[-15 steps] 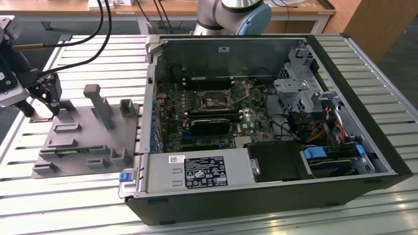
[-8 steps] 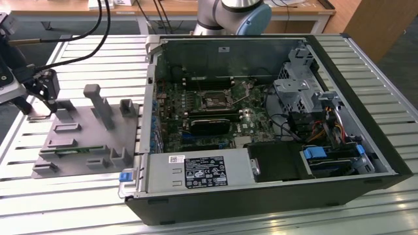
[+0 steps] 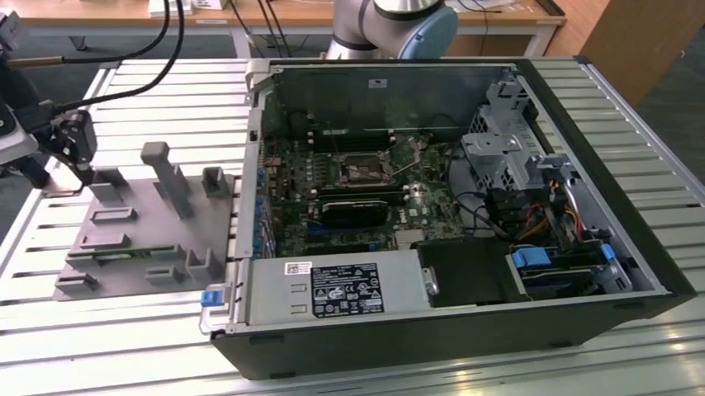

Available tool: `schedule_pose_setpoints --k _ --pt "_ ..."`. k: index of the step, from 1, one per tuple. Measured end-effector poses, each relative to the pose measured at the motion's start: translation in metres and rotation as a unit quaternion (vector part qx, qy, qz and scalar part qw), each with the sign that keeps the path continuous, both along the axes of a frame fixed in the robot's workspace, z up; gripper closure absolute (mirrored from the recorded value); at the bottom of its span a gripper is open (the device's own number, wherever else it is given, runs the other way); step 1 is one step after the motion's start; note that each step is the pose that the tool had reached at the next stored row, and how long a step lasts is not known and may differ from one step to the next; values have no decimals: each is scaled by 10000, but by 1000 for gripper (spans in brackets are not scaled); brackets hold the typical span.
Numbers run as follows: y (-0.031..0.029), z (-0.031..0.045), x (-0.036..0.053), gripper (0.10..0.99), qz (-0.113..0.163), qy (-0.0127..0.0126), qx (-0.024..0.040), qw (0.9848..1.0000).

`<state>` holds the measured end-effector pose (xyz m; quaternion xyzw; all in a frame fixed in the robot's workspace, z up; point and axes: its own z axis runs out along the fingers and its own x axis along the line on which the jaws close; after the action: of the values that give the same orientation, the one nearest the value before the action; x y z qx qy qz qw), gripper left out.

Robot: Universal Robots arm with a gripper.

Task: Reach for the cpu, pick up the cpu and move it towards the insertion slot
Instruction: 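Pick up the cpu and move it towards the insertion slot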

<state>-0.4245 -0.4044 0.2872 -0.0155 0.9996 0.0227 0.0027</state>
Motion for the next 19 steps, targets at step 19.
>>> schedule_pose_setpoints --k 19 --pt "1 231 0 545 0 0 0 10000"
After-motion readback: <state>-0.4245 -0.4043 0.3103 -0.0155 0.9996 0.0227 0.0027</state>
